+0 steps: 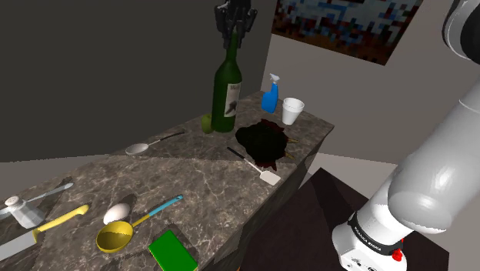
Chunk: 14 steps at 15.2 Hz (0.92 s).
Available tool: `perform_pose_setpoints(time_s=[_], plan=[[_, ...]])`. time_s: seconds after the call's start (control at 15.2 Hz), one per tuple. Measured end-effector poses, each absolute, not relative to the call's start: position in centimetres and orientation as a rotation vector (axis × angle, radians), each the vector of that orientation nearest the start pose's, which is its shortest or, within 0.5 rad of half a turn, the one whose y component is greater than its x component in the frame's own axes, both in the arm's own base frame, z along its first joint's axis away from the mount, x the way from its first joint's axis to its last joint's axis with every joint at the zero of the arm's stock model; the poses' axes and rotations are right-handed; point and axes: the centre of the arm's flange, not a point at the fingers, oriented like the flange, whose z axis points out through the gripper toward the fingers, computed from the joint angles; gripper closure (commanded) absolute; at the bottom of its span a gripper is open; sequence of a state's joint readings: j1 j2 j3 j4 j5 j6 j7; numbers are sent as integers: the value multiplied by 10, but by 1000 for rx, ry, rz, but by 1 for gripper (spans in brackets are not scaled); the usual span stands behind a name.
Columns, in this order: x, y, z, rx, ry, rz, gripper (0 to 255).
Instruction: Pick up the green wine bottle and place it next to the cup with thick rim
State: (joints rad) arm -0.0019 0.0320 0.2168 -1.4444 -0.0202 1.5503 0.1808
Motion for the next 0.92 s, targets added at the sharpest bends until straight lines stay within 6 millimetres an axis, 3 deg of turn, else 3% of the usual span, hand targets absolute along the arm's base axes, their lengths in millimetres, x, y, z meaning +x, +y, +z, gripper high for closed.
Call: perform_pose_setpoints(time_s=[0.92], plan=[[504,-62,669,-3137,-51,-125,255]])
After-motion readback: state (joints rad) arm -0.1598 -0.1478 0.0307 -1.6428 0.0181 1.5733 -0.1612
